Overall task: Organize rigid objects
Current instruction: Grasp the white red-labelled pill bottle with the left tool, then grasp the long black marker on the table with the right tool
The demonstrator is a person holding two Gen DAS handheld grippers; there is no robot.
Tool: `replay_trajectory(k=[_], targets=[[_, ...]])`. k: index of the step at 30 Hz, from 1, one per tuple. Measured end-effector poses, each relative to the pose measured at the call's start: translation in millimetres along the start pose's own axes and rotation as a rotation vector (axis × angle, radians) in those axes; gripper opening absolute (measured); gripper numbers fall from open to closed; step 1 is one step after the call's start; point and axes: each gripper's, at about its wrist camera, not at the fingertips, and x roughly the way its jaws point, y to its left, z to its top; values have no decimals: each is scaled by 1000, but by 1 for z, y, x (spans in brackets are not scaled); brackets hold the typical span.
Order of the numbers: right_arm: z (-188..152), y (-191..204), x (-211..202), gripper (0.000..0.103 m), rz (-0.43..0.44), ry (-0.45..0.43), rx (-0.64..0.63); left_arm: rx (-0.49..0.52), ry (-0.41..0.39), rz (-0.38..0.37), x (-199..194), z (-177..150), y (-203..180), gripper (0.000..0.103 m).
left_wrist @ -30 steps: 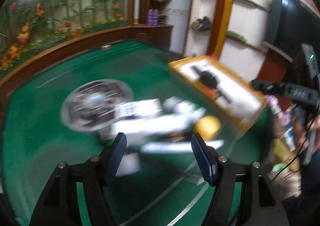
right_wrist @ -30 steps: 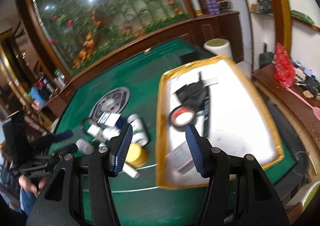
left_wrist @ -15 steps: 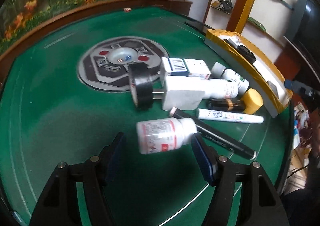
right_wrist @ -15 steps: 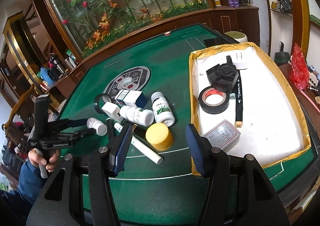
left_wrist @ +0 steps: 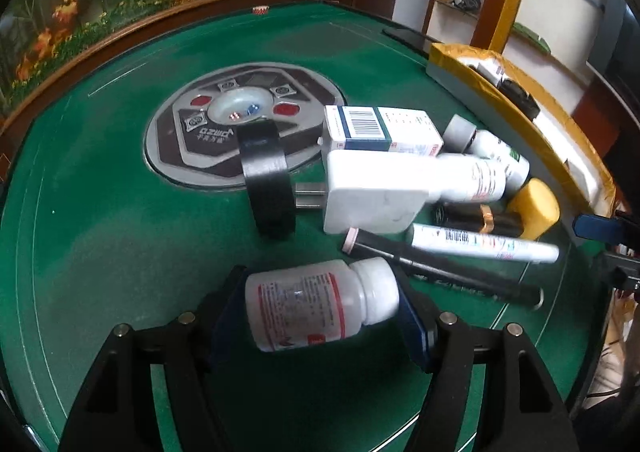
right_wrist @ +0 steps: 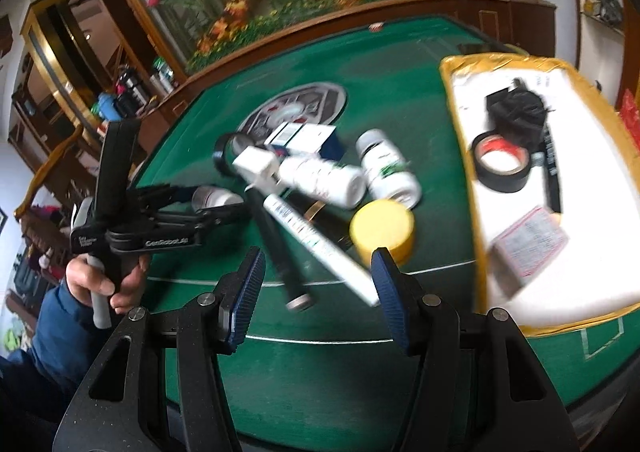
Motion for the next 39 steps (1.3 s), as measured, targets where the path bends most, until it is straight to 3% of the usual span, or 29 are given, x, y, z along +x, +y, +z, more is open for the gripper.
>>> replay_trajectory(k=[5, 10, 19, 22, 24, 28, 31, 32, 39], targets=[[0, 11, 5, 56, 3, 18, -26, 58, 8, -42, -11, -9, -14, 68], [20, 28, -16, 56, 25, -27, -41, 83, 12, -27, -17, -17, -26, 68], [78, 108, -117, 56, 148, -268, -201, 97, 35, -4, -34, -37, -29, 68], [80, 126, -135, 57, 162, -319, -266, 112, 44, 0, -38, -45, -31, 68], [74, 125, -124, 57, 142, -283, -280, 115, 49, 10, -40, -49, -30, 68], [50, 101, -60, 56, 110, -99, -237, 126, 54, 9, -42, -52, -26, 69], [31, 80, -10, 39, 63, 46, -233, 157, 42, 11, -43, -51, -27, 69], [26, 74, 3, 39, 42, 79, -236, 165, 44, 14, -42, -51, -27, 69], [19, 50, 51, 39, 4, 192, -230, 194, 52, -25, -41, -52, -31, 69]])
